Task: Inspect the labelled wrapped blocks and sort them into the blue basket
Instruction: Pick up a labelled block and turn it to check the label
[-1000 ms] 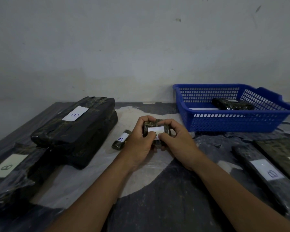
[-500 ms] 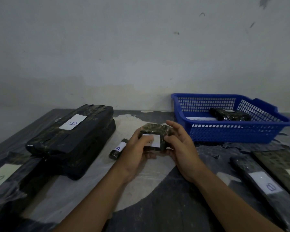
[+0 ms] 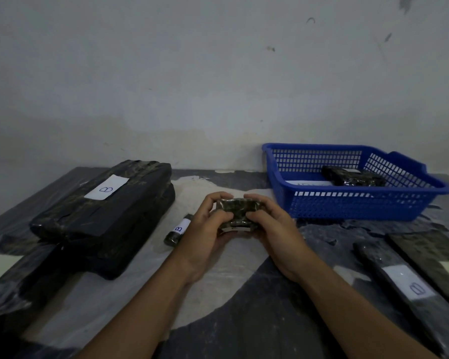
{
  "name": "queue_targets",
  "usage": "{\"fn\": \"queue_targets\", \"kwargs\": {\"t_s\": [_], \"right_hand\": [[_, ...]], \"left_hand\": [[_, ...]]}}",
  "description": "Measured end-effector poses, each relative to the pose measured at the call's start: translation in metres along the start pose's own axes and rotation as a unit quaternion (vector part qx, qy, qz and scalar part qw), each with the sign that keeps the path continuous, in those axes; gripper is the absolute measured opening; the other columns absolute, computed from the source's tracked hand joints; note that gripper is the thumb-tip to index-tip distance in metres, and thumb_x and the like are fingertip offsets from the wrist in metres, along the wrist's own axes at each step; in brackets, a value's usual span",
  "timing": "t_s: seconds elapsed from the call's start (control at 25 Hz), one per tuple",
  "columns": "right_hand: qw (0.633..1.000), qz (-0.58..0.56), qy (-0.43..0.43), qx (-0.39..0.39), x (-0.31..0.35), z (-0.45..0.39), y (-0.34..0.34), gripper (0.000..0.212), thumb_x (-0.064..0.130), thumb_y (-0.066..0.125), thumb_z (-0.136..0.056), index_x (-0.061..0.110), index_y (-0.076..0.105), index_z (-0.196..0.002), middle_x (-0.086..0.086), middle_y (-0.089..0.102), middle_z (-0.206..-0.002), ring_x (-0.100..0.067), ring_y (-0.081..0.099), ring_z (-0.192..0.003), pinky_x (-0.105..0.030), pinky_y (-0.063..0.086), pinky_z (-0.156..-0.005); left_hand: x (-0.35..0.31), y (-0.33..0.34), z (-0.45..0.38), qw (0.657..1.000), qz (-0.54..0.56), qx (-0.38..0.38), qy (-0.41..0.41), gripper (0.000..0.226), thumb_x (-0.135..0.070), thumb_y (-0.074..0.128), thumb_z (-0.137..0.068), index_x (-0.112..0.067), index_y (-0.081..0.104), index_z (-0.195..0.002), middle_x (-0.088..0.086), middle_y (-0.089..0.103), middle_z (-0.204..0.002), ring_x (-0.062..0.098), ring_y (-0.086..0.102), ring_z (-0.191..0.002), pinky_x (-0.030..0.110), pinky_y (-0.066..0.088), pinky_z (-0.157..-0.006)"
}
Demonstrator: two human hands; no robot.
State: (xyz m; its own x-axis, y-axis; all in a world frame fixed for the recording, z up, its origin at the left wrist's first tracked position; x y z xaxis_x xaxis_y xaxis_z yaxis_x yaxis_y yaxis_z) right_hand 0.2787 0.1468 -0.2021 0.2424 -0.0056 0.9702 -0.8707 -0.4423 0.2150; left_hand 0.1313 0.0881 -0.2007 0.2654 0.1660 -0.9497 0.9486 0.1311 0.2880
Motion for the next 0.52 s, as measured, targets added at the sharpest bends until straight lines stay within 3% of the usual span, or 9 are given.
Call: {"fn": "queue_targets", "kwargs": {"t_s": [0.12,0.24,0.36,0.52], "right_hand": [[1.000,0.018,-0.009,-0.011,-0.0016,-0.0003,-0.0013,0.028,-0.001,0.058,-0.097,0.014,0.070,-0.117,-0.016,0.073,-0.117,-0.035,0.067,-0.115,-0.049,0.056,-0.103],[0.998,0.059,-0.033,-0.019,-0.0011,0.0025,-0.0017,0.022,-0.001,0.060,-0.095,0.015,0.072,-0.104,-0.015,0.074,-0.109,-0.034,0.069,-0.110,-0.042,0.058,-0.097],[0.996,0.071,-0.043,-0.025,-0.0007,0.0026,-0.0004,0.020,-0.001,0.061,-0.095,0.014,0.072,-0.102,-0.015,0.075,-0.106,-0.030,0.070,-0.104,-0.039,0.057,-0.092],[0.999,0.019,-0.030,-0.011,-0.0014,0.0021,0.0014,0.020,-0.002,0.058,-0.096,0.011,0.071,-0.103,-0.026,0.071,-0.112,-0.030,0.068,-0.100,-0.046,0.057,-0.093]], "left_hand": [[-0.0008,0.0018,0.0022,0.998,-0.056,-0.007,0.007,0.030,0.001,0.048,-0.102,-0.017,0.065,-0.118,0.013,0.072,-0.114,0.030,0.070,-0.111,0.051,0.055,-0.102],[0.0001,0.0028,0.0027,0.995,-0.095,-0.013,0.019,0.030,0.002,0.049,-0.101,-0.018,0.066,-0.114,0.012,0.071,-0.115,0.029,0.068,-0.113,0.049,0.055,-0.102],[-0.0019,0.0045,0.0042,0.996,-0.090,-0.014,0.014,0.030,0.003,0.048,-0.101,-0.018,0.065,-0.113,0.014,0.069,-0.119,0.029,0.068,-0.113,0.046,0.057,-0.099],[-0.0014,0.0050,0.0032,0.999,-0.035,-0.006,0.010,0.027,-0.002,0.047,-0.101,-0.016,0.067,-0.111,0.018,0.071,-0.116,0.032,0.070,-0.109,0.051,0.056,-0.100]]}}
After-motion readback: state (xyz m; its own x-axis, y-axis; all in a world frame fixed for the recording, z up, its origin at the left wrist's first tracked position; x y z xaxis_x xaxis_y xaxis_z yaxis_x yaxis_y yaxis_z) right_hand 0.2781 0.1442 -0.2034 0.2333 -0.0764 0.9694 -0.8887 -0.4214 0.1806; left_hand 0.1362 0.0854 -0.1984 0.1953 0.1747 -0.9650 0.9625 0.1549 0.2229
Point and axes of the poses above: each hand's wrist, its own z-axis away from the middle knuckle, its own y-axis out of the palm, x = y × z, the point moved 1 cm from there along -z, towards the middle knuckle
